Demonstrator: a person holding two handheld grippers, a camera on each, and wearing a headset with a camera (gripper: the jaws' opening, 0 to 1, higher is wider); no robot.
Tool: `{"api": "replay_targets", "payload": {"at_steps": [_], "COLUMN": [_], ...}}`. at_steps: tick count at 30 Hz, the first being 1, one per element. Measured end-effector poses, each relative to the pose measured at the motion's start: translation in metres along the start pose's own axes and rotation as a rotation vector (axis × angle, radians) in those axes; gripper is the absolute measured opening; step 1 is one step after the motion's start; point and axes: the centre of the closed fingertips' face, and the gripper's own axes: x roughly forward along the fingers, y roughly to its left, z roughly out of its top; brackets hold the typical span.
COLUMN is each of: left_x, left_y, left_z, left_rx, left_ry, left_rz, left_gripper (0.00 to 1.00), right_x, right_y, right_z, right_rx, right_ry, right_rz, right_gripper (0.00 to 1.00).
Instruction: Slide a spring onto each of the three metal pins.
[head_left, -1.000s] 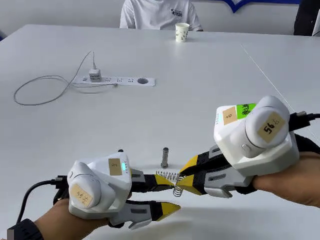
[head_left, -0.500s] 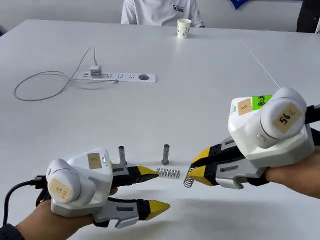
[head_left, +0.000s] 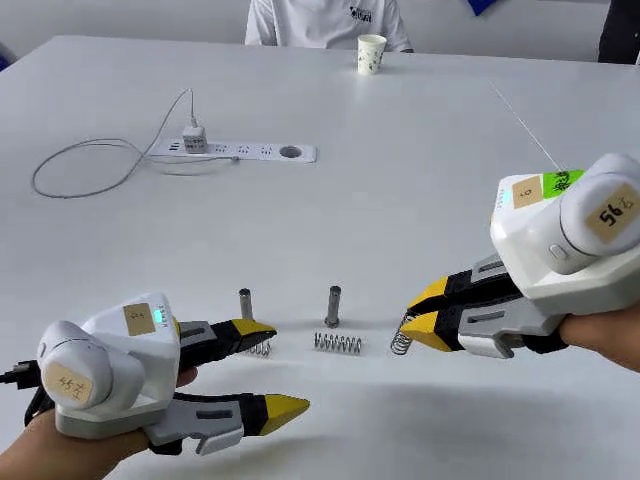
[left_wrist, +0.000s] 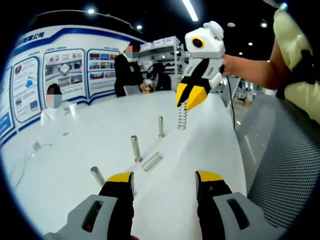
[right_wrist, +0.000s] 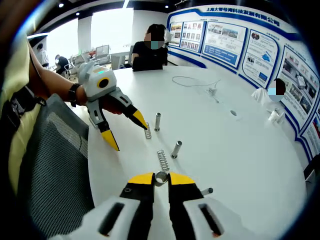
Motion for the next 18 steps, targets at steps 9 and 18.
{"api": "replay_targets", "payload": {"at_steps": [9, 18], "left_x": [-0.013, -0.026], "left_y": [0.010, 0.020], "left_z": [-0.007, -0.015], "left_rx": [-0.026, -0.057], "left_ry": [-0.001, 0.002], "left_rz": [0.050, 0.098], "left_gripper": [0.52, 0.53], "right_x": [-0.010, -0.023], "right_y": [-0.013, -0.034], "right_z": [-0.003, -0.005], "right_rx": [0.015, 0.033], "right_ry": [0.001, 0.002], "right_rz": [-0.033, -0.083], "right_gripper": [0.11, 0.11]}}
